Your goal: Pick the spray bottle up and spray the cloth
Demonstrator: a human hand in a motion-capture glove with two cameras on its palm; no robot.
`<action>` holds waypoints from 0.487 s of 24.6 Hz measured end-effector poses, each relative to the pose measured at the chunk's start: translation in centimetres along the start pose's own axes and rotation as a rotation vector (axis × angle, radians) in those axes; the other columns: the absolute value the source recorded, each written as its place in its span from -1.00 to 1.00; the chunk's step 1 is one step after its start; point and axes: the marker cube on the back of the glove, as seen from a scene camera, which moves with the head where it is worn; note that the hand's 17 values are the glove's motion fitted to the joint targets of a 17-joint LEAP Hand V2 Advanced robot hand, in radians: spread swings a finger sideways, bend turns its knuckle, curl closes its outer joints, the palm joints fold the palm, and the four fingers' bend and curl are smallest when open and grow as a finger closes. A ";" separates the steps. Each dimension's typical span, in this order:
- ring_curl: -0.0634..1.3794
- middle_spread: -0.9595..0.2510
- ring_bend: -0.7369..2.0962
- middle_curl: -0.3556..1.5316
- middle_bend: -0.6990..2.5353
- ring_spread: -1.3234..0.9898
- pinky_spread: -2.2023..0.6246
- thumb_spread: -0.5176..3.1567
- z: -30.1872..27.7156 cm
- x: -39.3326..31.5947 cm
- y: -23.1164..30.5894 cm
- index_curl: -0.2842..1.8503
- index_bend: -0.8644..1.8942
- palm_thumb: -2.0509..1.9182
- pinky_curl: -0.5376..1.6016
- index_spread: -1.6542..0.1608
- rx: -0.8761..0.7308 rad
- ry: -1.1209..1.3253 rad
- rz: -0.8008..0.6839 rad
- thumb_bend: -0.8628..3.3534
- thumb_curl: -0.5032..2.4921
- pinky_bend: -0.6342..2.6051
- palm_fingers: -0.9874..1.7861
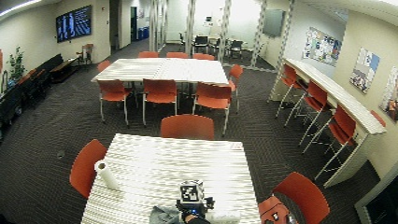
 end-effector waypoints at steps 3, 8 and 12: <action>-0.28 0.47 -0.19 -0.03 -0.28 -0.03 0.54 -0.51 0.6 -0.2 -0.3 -0.20 -0.07 0.62 -0.34 0.62 -0.012 0.039 0.028 -0.60 -0.14 -0.54 0.36; -0.27 0.48 -0.19 -0.02 -0.29 -0.03 0.54 -0.51 0.5 -0.5 -0.2 -0.20 -0.07 0.62 -0.34 0.62 0.000 0.031 0.021 -0.60 -0.14 -0.54 0.36; -0.27 0.48 -0.19 -0.02 -0.29 -0.03 0.54 -0.52 0.6 -0.6 0.1 -0.20 -0.07 0.62 -0.34 0.62 -0.001 0.014 -0.010 -0.60 -0.14 -0.54 0.36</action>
